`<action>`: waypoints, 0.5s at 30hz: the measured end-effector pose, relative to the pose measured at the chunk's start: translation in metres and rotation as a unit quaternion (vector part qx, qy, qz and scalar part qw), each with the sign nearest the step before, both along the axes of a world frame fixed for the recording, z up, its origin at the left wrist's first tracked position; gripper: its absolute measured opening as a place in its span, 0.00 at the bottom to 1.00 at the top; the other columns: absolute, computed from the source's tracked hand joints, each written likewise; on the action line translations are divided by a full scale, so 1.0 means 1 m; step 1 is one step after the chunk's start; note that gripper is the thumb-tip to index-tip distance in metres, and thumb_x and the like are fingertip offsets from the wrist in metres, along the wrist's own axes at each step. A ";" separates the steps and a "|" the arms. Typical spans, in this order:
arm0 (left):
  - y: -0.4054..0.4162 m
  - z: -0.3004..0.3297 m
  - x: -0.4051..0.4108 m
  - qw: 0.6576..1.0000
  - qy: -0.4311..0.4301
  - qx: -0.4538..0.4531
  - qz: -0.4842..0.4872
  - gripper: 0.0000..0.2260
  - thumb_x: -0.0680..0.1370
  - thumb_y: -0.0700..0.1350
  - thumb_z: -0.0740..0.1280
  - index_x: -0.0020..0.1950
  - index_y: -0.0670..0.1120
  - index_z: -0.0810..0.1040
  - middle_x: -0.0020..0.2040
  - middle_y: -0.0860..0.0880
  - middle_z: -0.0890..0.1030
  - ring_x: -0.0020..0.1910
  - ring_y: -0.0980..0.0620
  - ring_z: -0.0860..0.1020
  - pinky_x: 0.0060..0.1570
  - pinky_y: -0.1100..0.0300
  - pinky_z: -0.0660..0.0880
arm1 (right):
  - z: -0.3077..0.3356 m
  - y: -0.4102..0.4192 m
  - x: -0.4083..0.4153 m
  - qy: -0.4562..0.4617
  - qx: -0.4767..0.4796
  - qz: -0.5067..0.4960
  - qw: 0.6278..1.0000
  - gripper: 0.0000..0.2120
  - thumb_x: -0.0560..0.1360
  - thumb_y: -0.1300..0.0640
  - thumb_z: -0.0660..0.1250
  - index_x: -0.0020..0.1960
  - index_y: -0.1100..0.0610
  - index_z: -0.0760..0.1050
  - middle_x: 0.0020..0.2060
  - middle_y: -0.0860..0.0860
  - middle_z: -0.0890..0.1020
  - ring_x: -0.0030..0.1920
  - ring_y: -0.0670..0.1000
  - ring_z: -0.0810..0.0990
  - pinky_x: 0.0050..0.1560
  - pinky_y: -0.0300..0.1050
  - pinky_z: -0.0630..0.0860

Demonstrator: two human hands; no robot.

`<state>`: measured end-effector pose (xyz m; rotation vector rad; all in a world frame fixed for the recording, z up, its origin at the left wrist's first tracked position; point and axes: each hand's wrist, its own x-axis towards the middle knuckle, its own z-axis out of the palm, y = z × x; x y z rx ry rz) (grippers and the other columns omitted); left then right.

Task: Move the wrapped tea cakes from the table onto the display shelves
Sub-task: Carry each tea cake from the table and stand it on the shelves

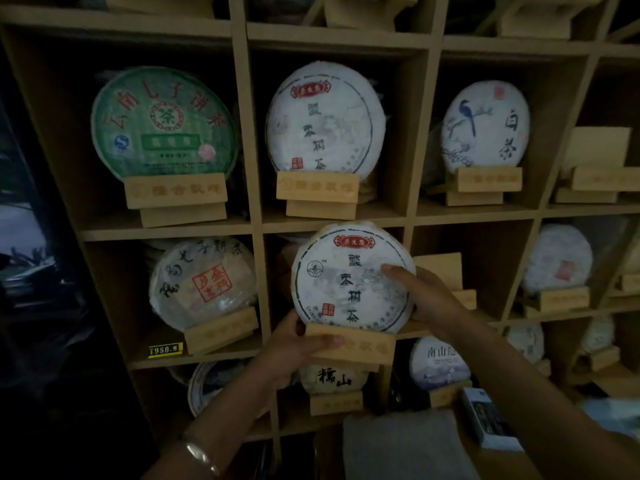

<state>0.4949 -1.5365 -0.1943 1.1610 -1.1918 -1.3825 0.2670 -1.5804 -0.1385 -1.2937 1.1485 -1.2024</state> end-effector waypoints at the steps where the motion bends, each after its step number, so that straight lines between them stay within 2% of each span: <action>1: -0.005 -0.003 0.002 1.000 0.001 0.002 0.002 0.28 0.66 0.40 0.80 0.63 0.53 0.76 0.57 0.53 0.82 0.51 0.57 0.80 0.35 0.68 0.79 | -0.004 -0.004 0.004 -0.010 0.005 0.000 1.000 0.06 0.75 0.47 0.71 0.50 0.47 0.81 0.42 0.42 0.87 0.39 0.42 0.86 0.32 0.35 0.79; 4: -0.017 -0.015 0.007 1.000 0.008 0.019 0.008 0.27 0.66 0.38 0.79 0.61 0.54 0.76 0.55 0.53 0.83 0.47 0.58 0.82 0.34 0.67 0.79 | -0.015 -0.016 0.010 -0.013 0.016 0.003 1.000 0.05 0.76 0.49 0.71 0.50 0.47 0.80 0.40 0.41 0.87 0.38 0.41 0.86 0.32 0.36 0.79; 8: -0.031 -0.029 0.014 0.999 0.009 0.030 0.002 0.29 0.66 0.39 0.80 0.63 0.54 0.76 0.57 0.52 0.82 0.51 0.55 0.81 0.36 0.65 0.80 | -0.026 -0.027 0.014 -0.014 0.043 0.008 0.999 0.10 0.77 0.51 0.69 0.57 0.50 0.80 0.49 0.47 0.86 0.48 0.48 0.85 0.41 0.42 0.80; 12: -0.043 -0.042 0.014 0.999 0.017 0.046 0.005 0.28 0.66 0.39 0.80 0.63 0.54 0.75 0.58 0.51 0.81 0.51 0.55 0.80 0.32 0.68 0.78 | -0.037 -0.038 0.021 -0.023 0.033 -0.001 0.999 0.03 0.79 0.54 0.67 0.50 0.47 0.79 0.42 0.42 0.86 0.42 0.44 0.85 0.38 0.39 0.79; 15: -0.055 -0.050 0.016 0.998 0.026 0.052 0.010 0.29 0.66 0.40 0.80 0.64 0.52 0.76 0.58 0.50 0.82 0.50 0.55 0.81 0.32 0.67 0.79 | -0.042 -0.048 0.028 -0.037 0.032 -0.015 0.999 0.06 0.79 0.55 0.67 0.55 0.51 0.78 0.48 0.46 0.84 0.47 0.46 0.83 0.41 0.41 0.79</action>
